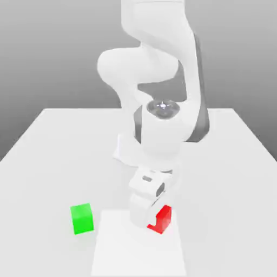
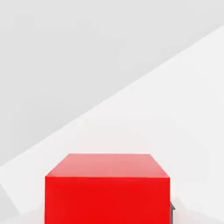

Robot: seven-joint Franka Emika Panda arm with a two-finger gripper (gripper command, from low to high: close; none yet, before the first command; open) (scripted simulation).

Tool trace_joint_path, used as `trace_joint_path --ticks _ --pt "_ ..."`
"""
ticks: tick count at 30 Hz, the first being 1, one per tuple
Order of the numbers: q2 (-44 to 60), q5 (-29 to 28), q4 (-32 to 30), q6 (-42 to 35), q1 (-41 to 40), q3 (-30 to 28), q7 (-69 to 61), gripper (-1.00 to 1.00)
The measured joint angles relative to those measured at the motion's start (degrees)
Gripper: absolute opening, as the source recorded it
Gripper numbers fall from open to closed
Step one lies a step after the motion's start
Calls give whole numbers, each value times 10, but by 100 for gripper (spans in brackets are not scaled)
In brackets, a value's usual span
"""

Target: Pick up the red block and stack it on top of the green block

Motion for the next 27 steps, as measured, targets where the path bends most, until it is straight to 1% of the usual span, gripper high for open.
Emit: trace_joint_path --ticks 4,7,12,20,23,27 --pt "-73 -37 -10 -62 2 -13 26 -100" --pt "-125 -53 -17 -107 -5 -19 26 -100" --pt "-160 -78 -9 -146 -56 -69 -95 -100" --pt "-191 -116 6 -192 -131 -175 -320 -100" --pt "-179 -106 11 -185 -134 -194 -364 -100" --pt "-144 -68 15 -155 -123 -199 -396 -100"
